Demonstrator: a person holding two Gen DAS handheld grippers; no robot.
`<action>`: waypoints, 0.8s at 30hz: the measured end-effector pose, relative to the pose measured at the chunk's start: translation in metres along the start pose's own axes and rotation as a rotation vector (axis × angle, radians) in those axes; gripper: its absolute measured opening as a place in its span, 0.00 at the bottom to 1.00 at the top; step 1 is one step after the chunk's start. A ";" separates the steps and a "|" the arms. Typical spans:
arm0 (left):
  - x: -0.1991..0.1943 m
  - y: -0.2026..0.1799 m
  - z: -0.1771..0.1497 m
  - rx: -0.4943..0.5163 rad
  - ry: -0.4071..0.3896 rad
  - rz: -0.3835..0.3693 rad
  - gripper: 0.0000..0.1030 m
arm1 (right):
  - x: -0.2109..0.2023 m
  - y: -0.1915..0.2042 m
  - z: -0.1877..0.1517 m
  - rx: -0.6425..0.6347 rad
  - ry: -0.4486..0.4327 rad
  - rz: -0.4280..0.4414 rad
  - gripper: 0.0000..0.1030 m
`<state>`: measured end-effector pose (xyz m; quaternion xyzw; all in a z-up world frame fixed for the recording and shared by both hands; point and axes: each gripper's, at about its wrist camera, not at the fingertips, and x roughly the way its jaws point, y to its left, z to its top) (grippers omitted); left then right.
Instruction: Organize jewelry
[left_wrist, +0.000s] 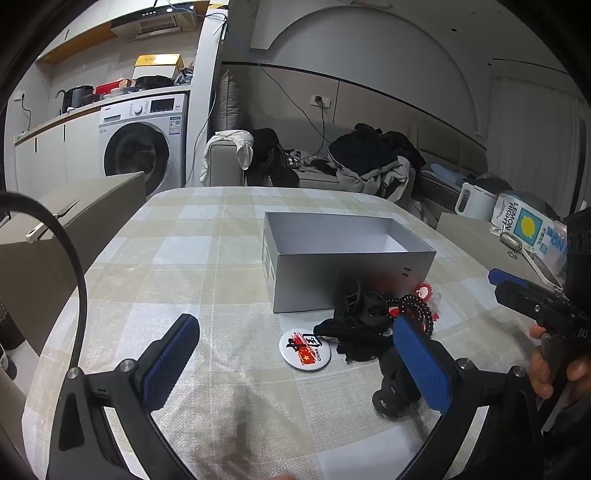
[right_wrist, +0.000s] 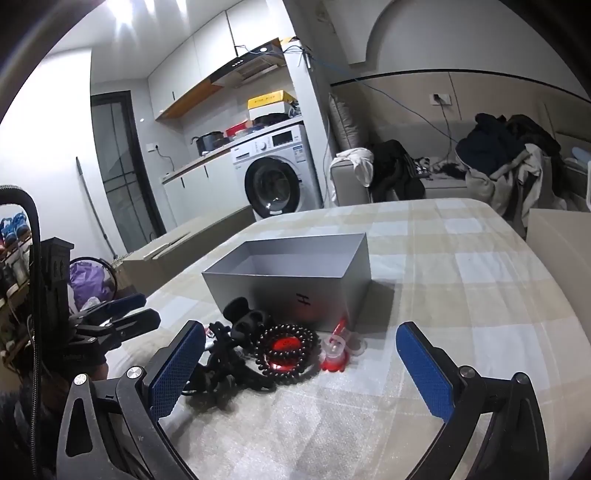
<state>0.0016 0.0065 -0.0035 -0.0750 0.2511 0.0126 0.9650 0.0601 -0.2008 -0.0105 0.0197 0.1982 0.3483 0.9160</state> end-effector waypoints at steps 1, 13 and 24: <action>0.000 0.000 0.000 -0.002 0.000 0.000 0.99 | -0.001 0.000 0.000 0.001 -0.003 0.002 1.00; -0.002 -0.002 0.000 0.012 -0.005 0.009 0.99 | 0.001 -0.001 0.000 0.010 -0.010 0.001 1.00; -0.002 -0.002 0.000 0.010 -0.005 0.010 0.99 | -0.002 -0.001 -0.001 0.016 -0.024 -0.001 1.00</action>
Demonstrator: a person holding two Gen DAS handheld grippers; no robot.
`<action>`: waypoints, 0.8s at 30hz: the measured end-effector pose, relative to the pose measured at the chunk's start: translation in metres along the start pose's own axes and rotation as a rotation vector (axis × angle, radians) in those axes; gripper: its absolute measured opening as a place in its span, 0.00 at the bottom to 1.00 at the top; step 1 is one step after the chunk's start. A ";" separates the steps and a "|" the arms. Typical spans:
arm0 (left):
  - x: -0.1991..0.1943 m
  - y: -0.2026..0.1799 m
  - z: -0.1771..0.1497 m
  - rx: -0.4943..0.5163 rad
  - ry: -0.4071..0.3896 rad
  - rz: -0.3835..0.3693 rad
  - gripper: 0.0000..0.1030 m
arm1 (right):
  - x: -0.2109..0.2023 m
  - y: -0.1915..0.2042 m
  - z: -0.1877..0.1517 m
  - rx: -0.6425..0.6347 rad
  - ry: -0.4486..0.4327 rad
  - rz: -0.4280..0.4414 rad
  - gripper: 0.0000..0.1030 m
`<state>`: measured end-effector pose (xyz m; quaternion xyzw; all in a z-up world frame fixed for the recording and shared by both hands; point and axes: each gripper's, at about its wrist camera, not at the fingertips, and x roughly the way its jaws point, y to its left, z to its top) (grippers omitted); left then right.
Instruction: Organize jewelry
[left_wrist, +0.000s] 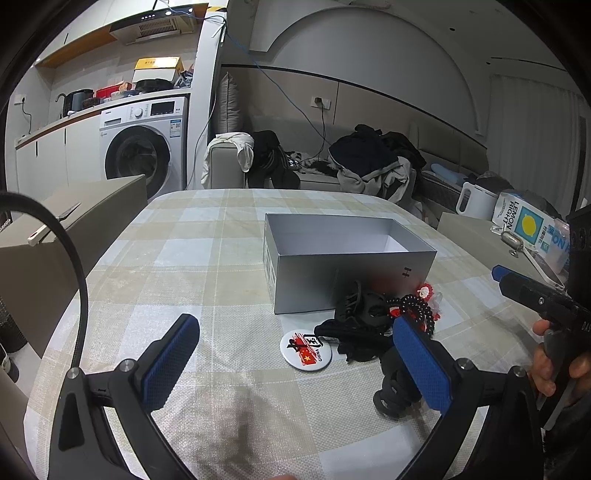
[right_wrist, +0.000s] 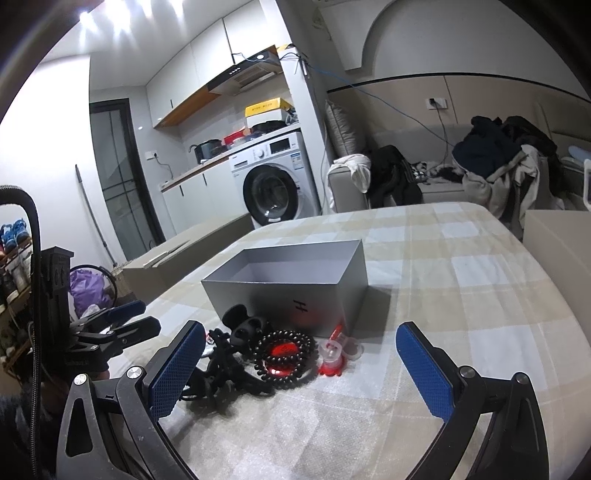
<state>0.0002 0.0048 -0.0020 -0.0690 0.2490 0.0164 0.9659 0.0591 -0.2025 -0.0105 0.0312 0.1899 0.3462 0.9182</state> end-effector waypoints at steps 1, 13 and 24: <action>0.000 0.000 0.000 0.000 0.000 0.000 0.99 | 0.000 0.000 0.001 -0.001 0.001 0.001 1.00; 0.000 -0.001 -0.001 0.012 -0.001 0.008 0.99 | 0.003 -0.001 0.001 0.004 -0.004 0.003 1.00; 0.000 -0.007 -0.002 0.043 -0.006 0.023 0.99 | 0.003 -0.001 0.000 0.005 -0.002 0.003 1.00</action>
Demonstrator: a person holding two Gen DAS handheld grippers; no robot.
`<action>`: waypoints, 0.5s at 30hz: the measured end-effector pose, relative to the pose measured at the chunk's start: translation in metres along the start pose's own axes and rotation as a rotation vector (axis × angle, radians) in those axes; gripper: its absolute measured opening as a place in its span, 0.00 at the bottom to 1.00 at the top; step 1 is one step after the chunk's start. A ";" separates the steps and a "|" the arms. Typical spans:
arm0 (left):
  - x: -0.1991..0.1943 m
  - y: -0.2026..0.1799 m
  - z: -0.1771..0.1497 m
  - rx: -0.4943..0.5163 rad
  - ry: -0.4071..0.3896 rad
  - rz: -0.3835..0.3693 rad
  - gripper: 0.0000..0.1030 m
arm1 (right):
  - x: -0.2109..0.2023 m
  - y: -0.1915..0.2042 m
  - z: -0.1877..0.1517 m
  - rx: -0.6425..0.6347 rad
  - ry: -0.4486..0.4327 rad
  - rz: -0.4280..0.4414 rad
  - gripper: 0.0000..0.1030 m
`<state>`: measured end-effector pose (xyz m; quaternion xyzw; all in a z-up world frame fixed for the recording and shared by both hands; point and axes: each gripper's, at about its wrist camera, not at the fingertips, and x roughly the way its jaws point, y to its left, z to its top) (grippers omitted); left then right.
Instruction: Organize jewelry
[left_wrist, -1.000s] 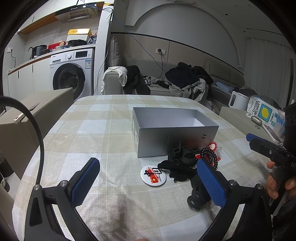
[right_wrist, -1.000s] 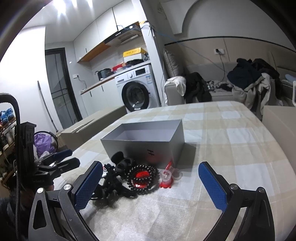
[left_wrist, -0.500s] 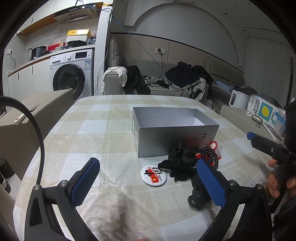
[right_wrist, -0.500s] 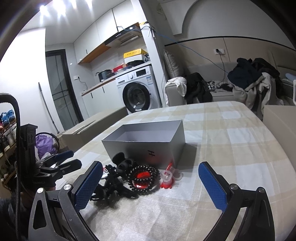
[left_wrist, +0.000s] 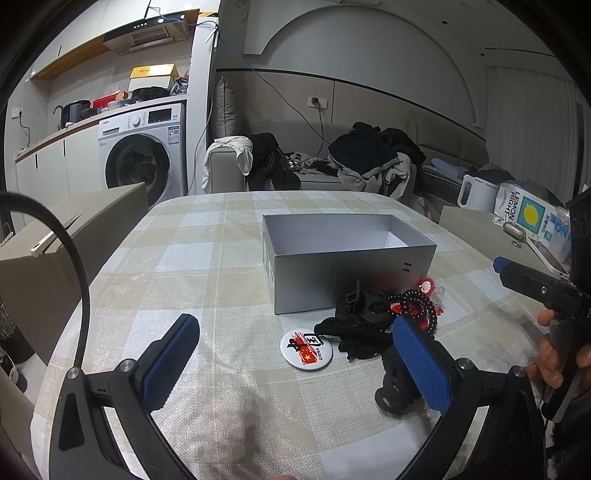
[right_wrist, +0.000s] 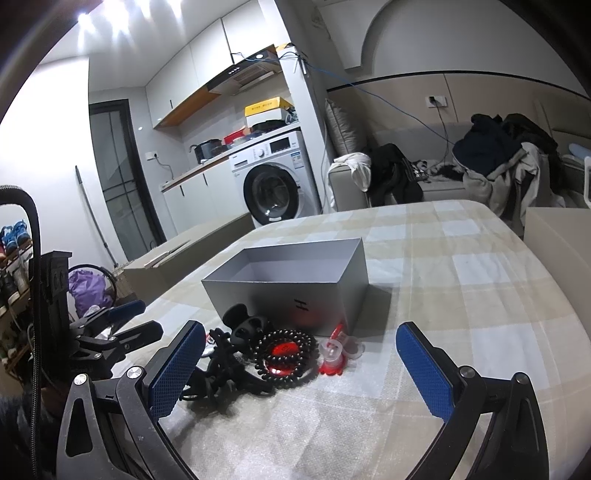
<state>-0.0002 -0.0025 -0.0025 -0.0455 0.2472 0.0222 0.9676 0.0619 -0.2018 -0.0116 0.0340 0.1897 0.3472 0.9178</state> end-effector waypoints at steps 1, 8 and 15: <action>0.000 0.000 0.000 0.001 0.001 0.001 0.99 | 0.000 0.000 0.000 0.000 0.000 0.001 1.00; 0.000 -0.001 0.000 0.000 0.000 0.001 0.99 | 0.000 -0.001 0.000 0.001 -0.001 0.005 1.00; -0.001 0.000 0.000 -0.003 -0.006 0.004 0.99 | -0.002 -0.003 0.000 0.016 -0.007 0.001 1.00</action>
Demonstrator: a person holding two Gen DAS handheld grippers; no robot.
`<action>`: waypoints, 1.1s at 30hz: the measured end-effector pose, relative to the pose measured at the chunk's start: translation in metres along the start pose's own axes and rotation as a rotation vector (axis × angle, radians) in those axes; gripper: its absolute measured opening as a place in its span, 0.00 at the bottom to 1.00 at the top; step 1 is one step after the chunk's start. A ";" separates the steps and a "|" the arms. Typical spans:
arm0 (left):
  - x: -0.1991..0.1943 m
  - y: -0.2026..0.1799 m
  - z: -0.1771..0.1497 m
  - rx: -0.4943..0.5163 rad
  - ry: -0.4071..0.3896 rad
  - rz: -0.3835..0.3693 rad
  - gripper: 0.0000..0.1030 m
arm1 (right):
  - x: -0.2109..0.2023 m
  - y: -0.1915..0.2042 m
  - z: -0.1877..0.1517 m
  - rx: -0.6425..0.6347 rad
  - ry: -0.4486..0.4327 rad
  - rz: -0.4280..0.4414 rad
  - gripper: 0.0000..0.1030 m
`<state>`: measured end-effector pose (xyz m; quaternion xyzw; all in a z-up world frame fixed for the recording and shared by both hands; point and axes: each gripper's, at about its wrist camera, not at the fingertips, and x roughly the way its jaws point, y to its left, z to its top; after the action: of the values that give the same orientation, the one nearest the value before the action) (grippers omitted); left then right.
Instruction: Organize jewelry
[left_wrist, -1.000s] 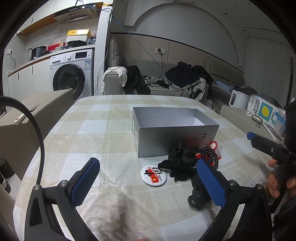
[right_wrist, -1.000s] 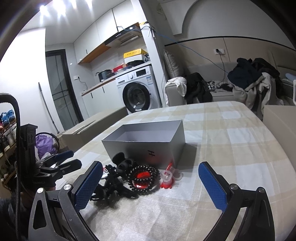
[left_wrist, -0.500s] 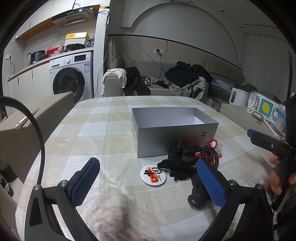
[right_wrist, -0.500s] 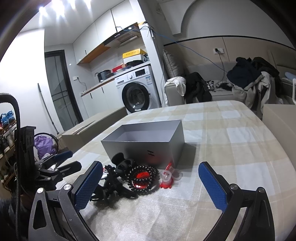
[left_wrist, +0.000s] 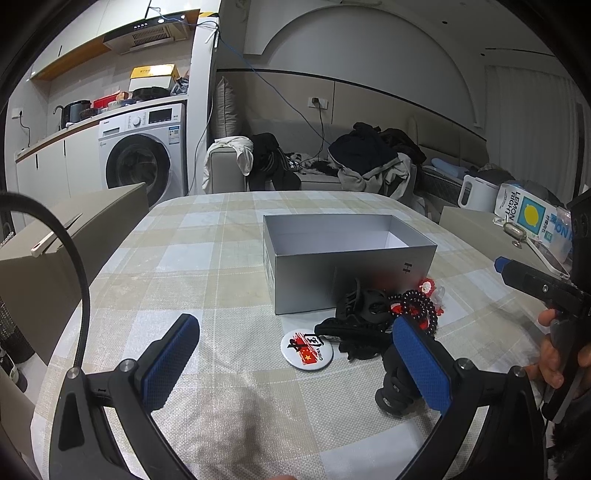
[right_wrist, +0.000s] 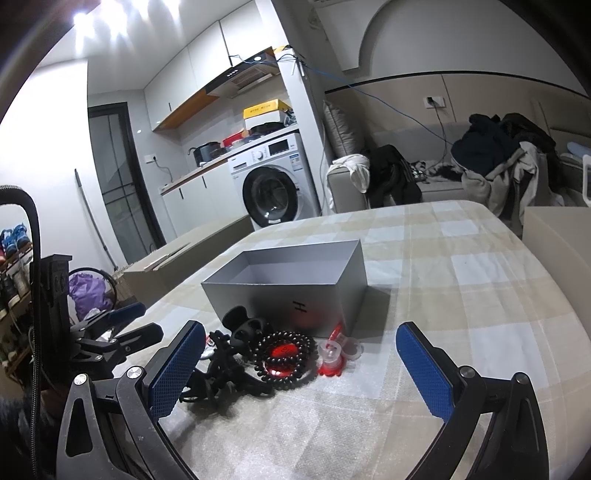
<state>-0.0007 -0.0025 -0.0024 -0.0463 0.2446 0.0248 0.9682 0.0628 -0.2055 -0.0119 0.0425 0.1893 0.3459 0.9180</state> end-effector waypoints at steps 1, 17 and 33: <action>0.000 0.000 0.000 -0.003 -0.001 0.001 0.99 | 0.000 0.000 0.000 0.002 0.000 0.000 1.00; 0.001 0.011 0.006 -0.070 0.000 0.005 0.99 | 0.011 -0.004 0.007 0.018 0.058 -0.082 1.00; 0.013 0.012 0.014 -0.074 0.082 0.015 0.99 | 0.060 -0.022 0.005 0.127 0.352 -0.045 0.54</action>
<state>0.0159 0.0112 0.0028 -0.0810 0.2834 0.0393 0.9548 0.1195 -0.1827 -0.0306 0.0348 0.3692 0.3146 0.8738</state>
